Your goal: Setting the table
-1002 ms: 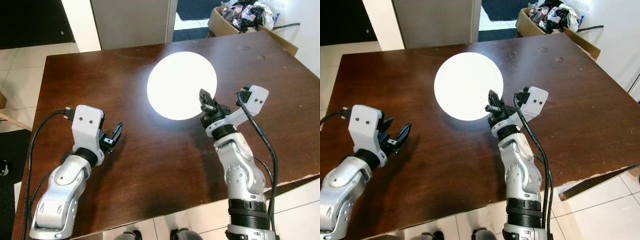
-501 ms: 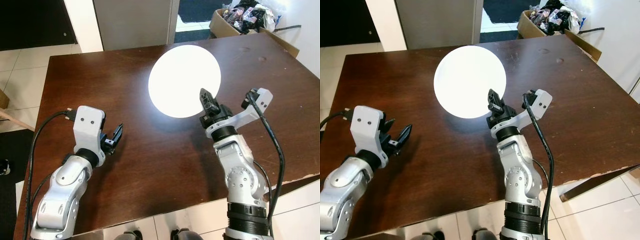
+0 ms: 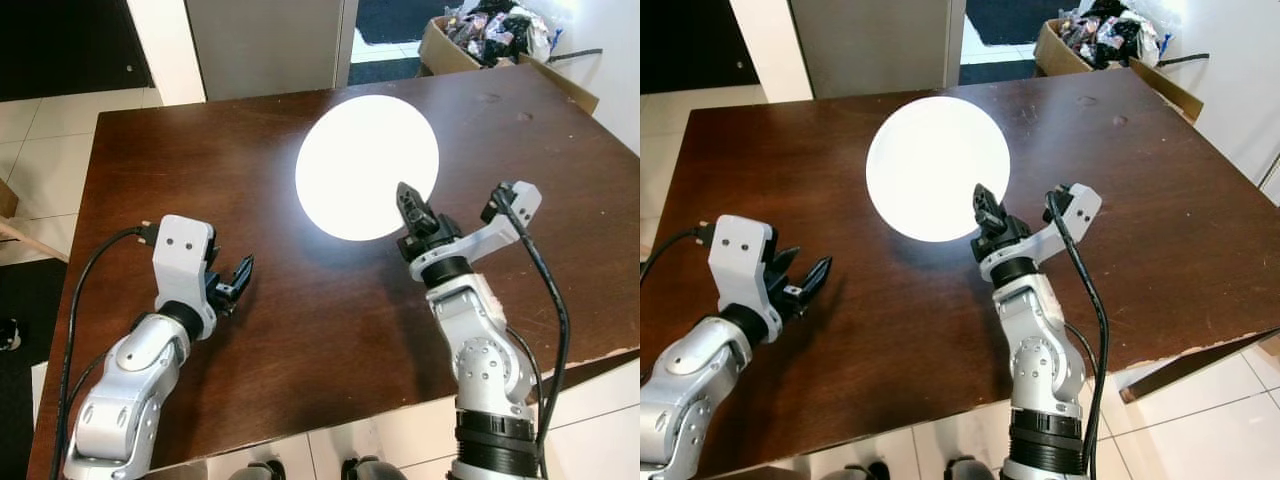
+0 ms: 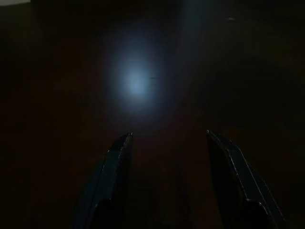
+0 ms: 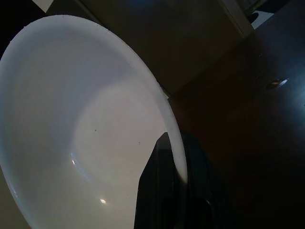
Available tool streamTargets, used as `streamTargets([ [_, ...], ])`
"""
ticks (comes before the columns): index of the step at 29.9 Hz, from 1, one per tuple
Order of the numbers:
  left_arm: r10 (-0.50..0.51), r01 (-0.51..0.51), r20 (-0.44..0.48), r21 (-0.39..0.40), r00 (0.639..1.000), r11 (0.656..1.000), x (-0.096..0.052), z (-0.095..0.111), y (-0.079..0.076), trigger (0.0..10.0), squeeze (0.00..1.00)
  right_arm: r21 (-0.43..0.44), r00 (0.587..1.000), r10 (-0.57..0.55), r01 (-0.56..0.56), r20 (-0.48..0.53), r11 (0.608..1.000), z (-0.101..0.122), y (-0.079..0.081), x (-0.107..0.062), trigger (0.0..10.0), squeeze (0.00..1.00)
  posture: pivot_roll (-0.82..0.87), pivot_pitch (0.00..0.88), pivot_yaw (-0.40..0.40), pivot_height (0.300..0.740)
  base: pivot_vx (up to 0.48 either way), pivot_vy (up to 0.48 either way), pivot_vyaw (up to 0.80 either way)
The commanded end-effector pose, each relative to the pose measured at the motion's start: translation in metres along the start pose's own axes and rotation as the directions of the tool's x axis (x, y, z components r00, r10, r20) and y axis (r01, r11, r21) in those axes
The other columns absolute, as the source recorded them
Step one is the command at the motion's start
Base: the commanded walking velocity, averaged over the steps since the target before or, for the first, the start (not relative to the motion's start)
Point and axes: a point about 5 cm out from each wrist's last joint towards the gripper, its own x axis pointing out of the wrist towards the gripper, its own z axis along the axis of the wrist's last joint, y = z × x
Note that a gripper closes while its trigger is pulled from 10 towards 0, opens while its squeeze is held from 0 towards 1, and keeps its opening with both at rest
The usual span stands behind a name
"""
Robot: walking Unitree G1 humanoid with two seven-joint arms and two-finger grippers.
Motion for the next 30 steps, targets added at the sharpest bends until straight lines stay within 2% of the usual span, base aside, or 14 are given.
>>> streamTargets([
  [1,0.009,-0.009,-0.011,0.001,1.000,1.000,-0.0005,-0.0042,0.0008,10.0,0.00,0.013,1.000,0.004,-0.004,-0.003,1.000,-0.0018,0.0030,-0.0021,10.0,0.00,-0.09,0.088,0.054,0.740,0.000,0.000,0.00],
  [18,0.011,-0.011,-0.014,0.003,1.000,1.000,-0.0002,-0.0039,-0.0003,10.0,0.00,0.017,1.000,0.024,-0.024,-0.012,1.000,-0.0021,0.0053,-0.0022,10.0,0.00,-0.09,0.089,0.053,0.740,0.000,0.000,0.00],
  [30,0.010,-0.010,-0.013,0.012,1.000,1.000,0.0014,-0.0036,-0.0005,10.0,0.00,0.029,0.999,0.041,-0.040,-0.018,0.999,-0.0029,0.0067,-0.0032,10.0,0.00,-0.09,0.088,0.057,0.740,0.000,0.000,0.78],
])
